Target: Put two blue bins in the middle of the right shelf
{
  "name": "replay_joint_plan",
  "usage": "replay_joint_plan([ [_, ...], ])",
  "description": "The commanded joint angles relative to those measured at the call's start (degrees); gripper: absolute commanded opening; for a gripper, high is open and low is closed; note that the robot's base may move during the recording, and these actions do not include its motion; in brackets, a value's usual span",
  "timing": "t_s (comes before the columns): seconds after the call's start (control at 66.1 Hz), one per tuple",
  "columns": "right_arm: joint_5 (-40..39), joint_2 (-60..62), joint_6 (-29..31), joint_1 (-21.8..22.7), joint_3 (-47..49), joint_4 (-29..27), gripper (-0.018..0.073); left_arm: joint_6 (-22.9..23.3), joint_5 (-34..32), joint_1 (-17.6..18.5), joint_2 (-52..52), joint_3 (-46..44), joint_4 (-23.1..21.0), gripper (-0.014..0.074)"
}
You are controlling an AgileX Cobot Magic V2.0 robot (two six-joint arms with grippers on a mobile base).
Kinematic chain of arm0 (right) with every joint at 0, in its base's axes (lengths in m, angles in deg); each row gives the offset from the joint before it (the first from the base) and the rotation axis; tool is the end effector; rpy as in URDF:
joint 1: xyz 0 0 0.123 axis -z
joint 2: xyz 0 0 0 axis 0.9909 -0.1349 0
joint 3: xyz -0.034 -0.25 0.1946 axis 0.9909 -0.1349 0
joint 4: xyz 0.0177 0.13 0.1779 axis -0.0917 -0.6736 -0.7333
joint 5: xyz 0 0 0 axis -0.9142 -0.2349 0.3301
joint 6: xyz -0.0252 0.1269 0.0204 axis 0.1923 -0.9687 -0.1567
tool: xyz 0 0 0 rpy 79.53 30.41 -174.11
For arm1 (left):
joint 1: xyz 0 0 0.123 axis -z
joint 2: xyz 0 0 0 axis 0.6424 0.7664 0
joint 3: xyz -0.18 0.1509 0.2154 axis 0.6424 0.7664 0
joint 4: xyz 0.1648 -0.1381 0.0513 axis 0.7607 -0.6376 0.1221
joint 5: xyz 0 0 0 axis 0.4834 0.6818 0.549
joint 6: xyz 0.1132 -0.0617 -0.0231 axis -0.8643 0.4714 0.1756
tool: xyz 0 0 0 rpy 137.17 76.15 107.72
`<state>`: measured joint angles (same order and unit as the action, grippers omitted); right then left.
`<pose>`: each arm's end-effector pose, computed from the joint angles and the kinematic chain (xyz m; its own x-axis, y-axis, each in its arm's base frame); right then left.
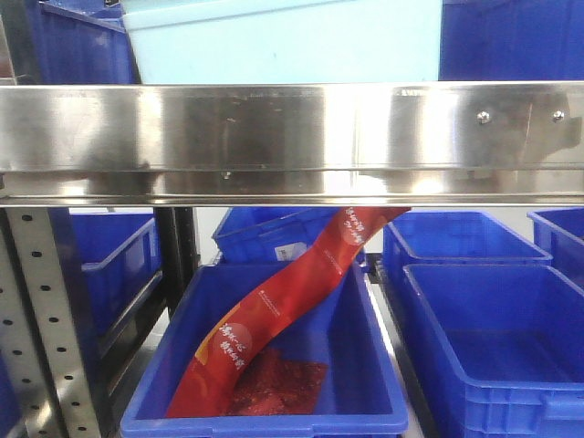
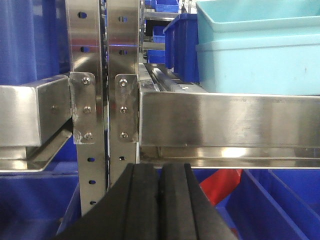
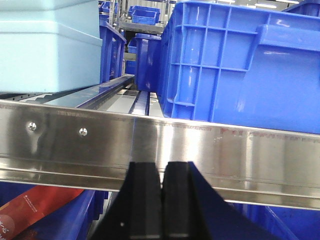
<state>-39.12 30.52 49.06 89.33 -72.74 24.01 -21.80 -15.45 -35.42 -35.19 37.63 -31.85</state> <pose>0.0312 -0.0035 0.2120 0.0366 -0.0815 -0.9960 0.1229 0.9895 -0.0765 0.0318 -0.0022 0.2045 -0.0098 -0.0142 -0.9999 0.0765 0.9970 -0.0149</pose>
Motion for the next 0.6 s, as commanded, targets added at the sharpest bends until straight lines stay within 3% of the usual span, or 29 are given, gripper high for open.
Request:
replay_joint_plan([
  [0.0,-1.1,0.16,0.17,0.06,-0.11,-0.31,-0.0166,-0.13,0.45,-0.19,-0.37,-0.06,-0.62,-0.0111],
  [0.59,-1.1,0.16,0.17,0.06,-0.11,-0.31,-0.0166,-0.13,-0.06,-0.19,-0.37,-0.06,0.25,-0.0111],
])
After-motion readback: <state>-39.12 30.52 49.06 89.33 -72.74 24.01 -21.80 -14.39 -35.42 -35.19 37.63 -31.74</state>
